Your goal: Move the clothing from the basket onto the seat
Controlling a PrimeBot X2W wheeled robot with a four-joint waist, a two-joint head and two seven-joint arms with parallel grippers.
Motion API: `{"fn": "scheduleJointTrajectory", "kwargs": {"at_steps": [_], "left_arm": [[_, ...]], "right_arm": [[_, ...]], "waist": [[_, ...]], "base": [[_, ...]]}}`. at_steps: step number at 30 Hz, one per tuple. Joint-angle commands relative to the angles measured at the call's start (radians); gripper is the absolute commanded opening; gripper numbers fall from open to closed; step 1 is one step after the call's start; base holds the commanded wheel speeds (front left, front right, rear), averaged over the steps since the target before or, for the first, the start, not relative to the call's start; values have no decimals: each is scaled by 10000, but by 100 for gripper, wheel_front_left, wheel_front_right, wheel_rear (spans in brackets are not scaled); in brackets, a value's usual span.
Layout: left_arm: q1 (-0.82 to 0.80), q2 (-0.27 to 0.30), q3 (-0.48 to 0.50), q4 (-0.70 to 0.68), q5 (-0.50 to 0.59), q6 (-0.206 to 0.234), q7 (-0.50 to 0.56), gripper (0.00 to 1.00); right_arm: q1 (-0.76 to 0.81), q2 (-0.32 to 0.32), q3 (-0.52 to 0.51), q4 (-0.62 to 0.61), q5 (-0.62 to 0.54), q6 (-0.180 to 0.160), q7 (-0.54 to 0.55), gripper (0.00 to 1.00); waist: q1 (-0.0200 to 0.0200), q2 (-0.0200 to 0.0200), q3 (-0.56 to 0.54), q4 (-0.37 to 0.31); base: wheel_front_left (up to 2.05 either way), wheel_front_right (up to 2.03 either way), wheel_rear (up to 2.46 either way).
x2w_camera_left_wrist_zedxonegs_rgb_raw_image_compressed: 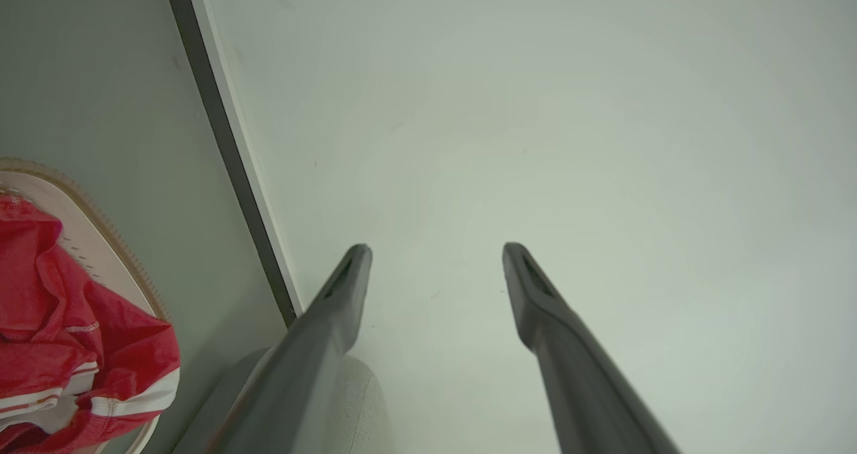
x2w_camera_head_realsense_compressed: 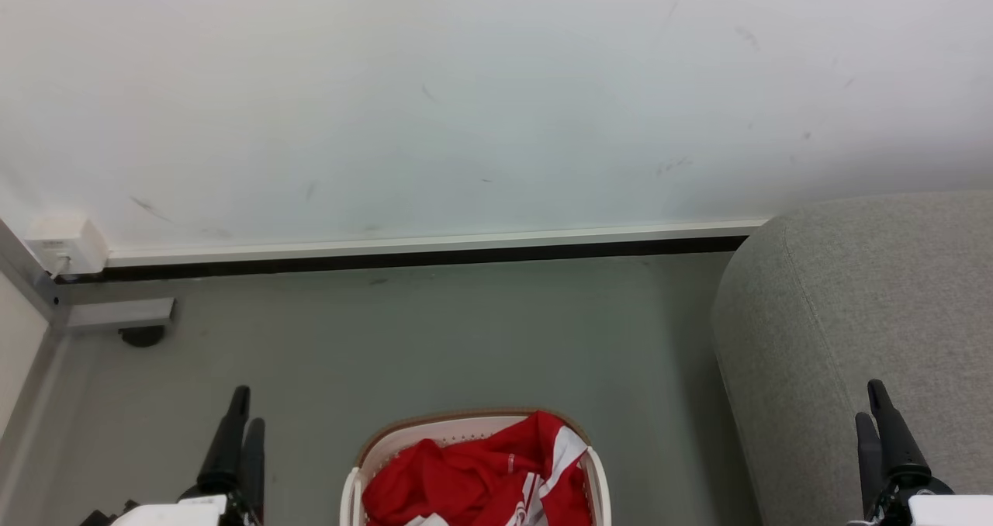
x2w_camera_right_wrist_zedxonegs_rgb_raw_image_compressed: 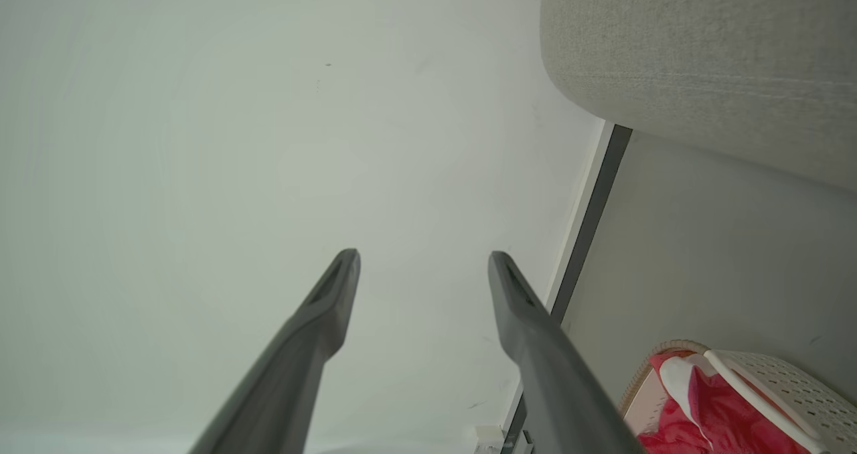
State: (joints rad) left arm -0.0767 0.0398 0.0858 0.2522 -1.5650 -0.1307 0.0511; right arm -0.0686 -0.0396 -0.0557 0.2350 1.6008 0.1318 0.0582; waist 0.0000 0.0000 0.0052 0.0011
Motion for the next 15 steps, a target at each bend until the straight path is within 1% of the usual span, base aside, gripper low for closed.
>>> {"fn": "scheduleJointTrajectory", "kwargs": {"at_steps": [1,8,15], "left_arm": [[-270,66,12,-210,167,-5,-50,100],[-322,69,-21,-329,974,-5,-365,100],[-316,76,-50,-565,2585,-5,-649,100]], "right_arm": [[-146,-105,68,-234,-128,-2,-97,100],[-168,-269,549,-431,-710,-3,-428,100],[-156,-289,663,-546,-1897,-4,-721,100]], "waist": [[0,0,2,4],[0,0,15,9],[0,0,29,2]], "base": [[0,0,0],[0,0,0],[0,0,0]]}}
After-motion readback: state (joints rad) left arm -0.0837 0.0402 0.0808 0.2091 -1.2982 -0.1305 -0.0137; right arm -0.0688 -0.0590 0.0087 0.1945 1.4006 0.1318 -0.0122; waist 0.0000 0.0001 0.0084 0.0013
